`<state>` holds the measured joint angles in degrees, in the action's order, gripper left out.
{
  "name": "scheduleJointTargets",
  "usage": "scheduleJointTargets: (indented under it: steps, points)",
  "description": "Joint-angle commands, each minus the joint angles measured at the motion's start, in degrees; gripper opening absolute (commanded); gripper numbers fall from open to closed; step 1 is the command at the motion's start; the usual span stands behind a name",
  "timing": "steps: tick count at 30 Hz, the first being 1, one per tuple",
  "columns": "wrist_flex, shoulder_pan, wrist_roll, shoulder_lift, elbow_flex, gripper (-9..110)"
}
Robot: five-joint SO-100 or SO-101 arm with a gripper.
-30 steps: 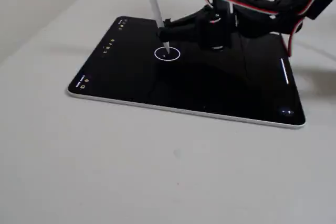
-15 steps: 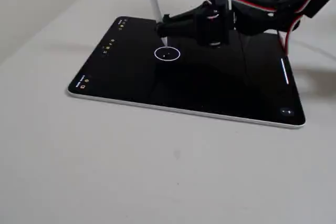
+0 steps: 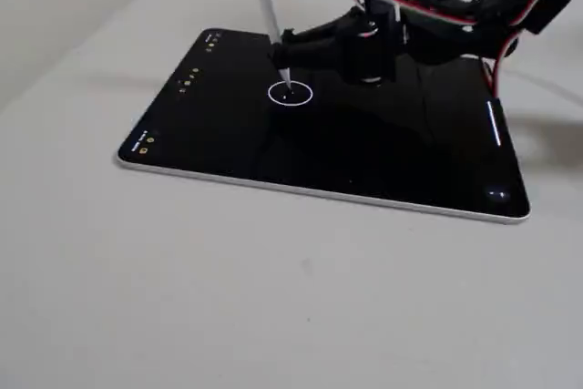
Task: Draw 2 dots in a circle representing the eyes of a stickman
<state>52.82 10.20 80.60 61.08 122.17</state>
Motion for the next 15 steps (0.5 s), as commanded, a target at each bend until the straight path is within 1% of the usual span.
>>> scheduleJointTargets:
  steps: [1,15]
  points:
    - [1.4,-1.2,-0.3,0.1,-3.7,0]
    - [0.5,-0.8,1.1,-0.2,-2.4,0]
